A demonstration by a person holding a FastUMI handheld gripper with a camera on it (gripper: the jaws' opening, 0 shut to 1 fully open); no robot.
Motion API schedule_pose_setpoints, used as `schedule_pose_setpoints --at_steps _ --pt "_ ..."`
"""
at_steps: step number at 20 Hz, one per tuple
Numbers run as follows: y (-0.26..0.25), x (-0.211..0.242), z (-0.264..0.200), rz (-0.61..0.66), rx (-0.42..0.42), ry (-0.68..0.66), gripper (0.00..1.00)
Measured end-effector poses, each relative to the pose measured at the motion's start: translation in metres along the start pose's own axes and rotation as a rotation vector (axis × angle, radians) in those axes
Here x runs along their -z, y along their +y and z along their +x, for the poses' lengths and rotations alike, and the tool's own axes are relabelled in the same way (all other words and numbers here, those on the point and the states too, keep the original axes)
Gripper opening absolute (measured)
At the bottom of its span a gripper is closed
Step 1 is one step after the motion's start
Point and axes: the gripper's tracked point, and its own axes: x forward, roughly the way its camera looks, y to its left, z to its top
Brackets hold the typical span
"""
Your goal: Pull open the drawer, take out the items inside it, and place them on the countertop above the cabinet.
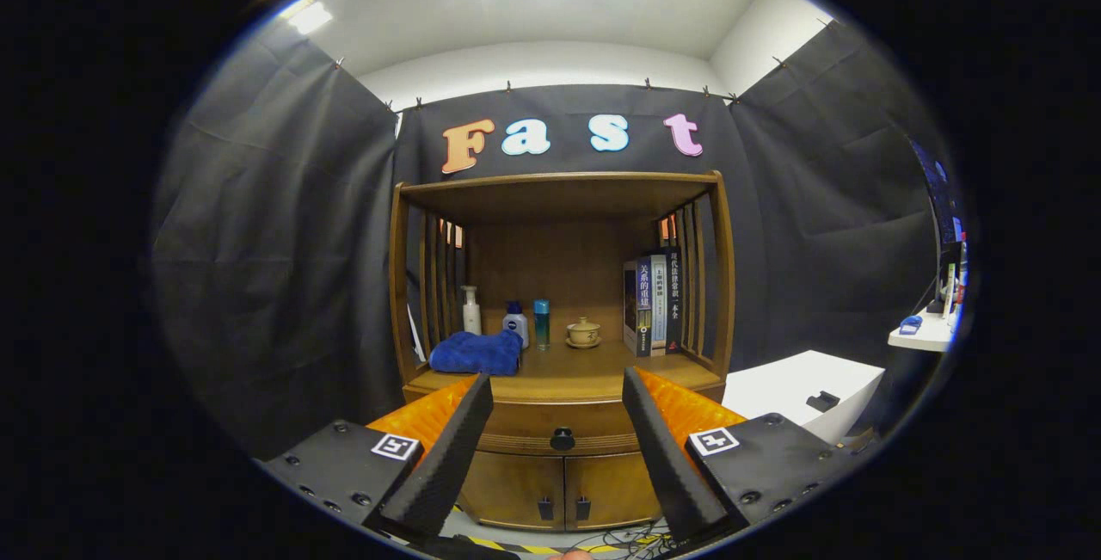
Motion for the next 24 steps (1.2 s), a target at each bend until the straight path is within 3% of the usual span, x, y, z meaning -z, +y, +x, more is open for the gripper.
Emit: schedule_pose_setpoints --at_steps 3,9,14,24 --pt "0.003 0.011 0.034 0.021 0.008 -0.067 0.98" --pt "-0.013 0.115 0.114 0.054 0.020 0.074 0.99" --pt "-0.030 0.166 0.163 -0.023 0.030 0.123 1.00" --pt "-0.034 0.237 0.205 -0.003 0.068 0.200 0.93"
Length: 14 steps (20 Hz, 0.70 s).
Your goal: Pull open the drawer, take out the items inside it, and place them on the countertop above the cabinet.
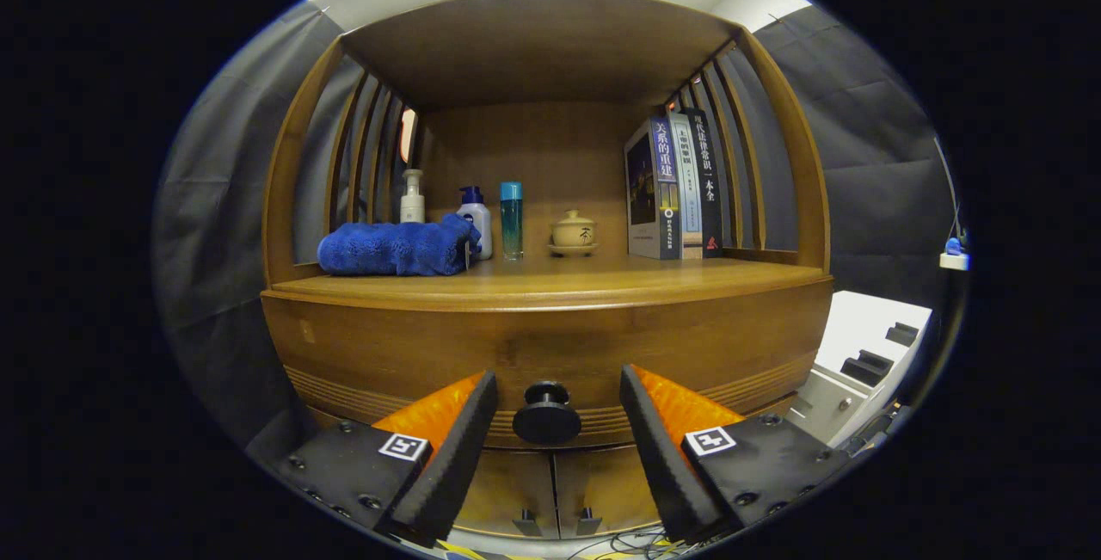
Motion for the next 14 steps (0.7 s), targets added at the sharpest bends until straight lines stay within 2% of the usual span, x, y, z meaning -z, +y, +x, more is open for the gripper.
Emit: schedule_pose_setpoints --at_steps 7,14 --pt "0.007 0.017 0.019 0.012 -0.009 0.033 0.66" --pt "0.005 0.016 0.016 -0.005 -0.003 0.012 0.40"
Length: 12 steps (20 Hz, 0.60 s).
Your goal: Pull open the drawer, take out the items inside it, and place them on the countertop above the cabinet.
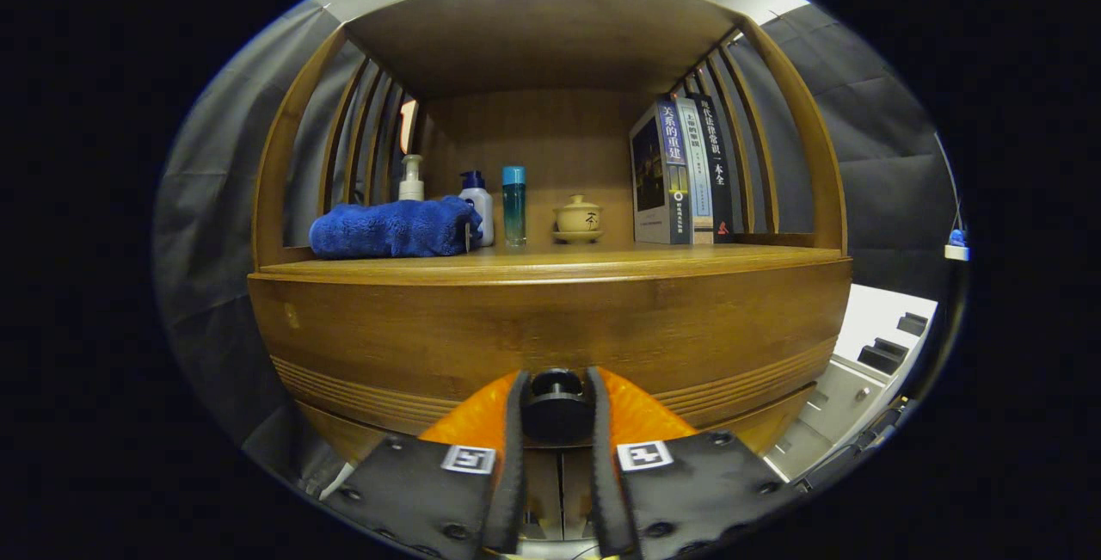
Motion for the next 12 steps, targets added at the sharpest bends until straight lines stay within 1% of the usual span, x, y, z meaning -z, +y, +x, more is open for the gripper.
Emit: schedule_pose_setpoints --at_steps 1,4,7,9,12 --pt "-0.001 0.001 0.000 0.008 0.001 0.009 0.37" --pt "0.001 -0.003 -0.007 0.048 -0.008 0.009 0.37" --pt "-0.002 -0.001 -0.026 0.008 -0.002 -0.019 0.37" --pt "-0.001 -0.001 -0.038 0.034 -0.007 -0.025 0.37" --pt "-0.002 0.000 -0.057 0.002 0.003 -0.031 0.37"
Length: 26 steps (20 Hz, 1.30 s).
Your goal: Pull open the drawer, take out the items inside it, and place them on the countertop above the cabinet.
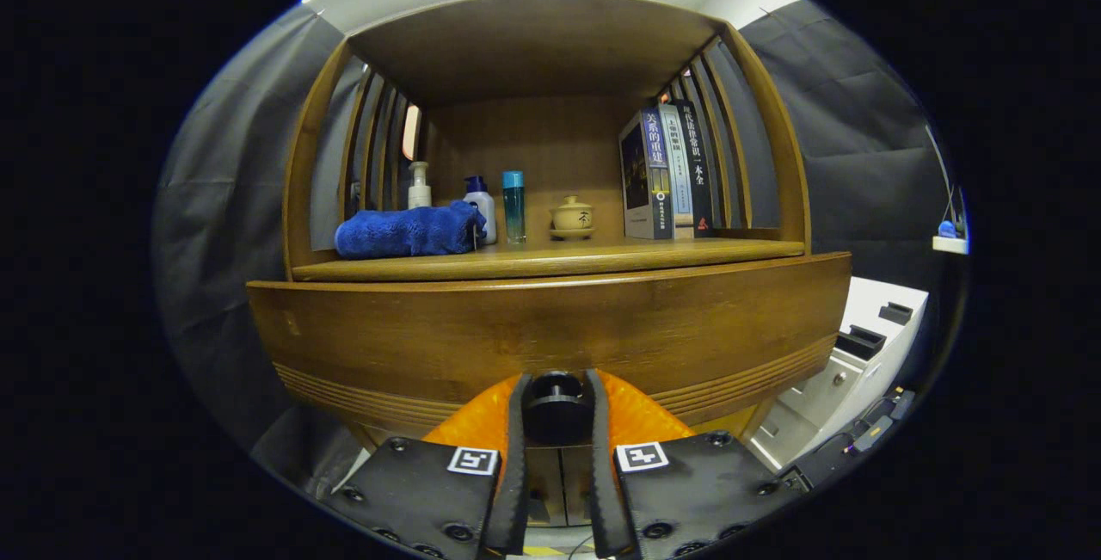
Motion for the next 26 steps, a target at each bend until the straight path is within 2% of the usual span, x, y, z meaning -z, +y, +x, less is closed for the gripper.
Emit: schedule_pose_setpoints --at_steps 16,26 --pt "-0.003 0.010 -0.088 -0.003 -0.009 -0.009 0.36" --pt "-0.004 0.025 -0.125 -0.071 -0.012 0.006 0.36"
